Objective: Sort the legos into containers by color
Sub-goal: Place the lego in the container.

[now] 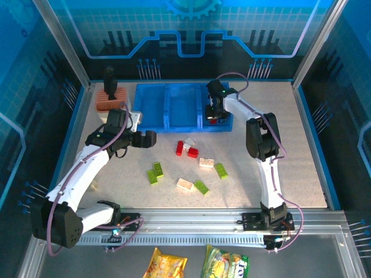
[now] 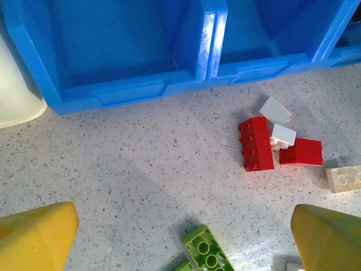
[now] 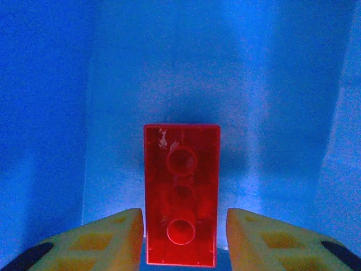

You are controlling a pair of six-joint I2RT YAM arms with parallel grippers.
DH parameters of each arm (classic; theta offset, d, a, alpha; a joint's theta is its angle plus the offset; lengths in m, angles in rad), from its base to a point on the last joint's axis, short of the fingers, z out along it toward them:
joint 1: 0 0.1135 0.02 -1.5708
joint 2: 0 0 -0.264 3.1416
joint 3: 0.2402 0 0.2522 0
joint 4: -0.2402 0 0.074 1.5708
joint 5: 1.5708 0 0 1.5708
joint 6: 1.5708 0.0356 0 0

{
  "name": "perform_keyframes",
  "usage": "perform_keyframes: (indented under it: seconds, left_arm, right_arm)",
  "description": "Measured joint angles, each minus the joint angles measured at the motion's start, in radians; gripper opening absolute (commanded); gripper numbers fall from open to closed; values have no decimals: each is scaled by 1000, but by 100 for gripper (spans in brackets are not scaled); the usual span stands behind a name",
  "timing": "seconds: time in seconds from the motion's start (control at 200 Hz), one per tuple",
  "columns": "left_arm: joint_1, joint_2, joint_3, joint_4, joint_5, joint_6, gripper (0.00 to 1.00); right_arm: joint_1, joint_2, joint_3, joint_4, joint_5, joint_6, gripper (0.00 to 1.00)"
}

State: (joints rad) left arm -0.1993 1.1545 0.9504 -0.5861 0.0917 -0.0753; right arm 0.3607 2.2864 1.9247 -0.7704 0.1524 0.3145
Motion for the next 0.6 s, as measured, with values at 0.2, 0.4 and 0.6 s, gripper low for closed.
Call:
perform_keyframes:
  seconds: [0.2,0.4,0.6]
  left_arm:
    - [0,0,0,0,0,0,97]
    - [0,2,0,-3,0,-4,95]
    - [-13,31,3,-36,-9,-23,94]
  right_arm:
    - [7,-72,-37,-1,1,0,44]
    - [33,-227,-129,-7,0,0,44]
    - [71,-374,-270,-6,-5,4,44]
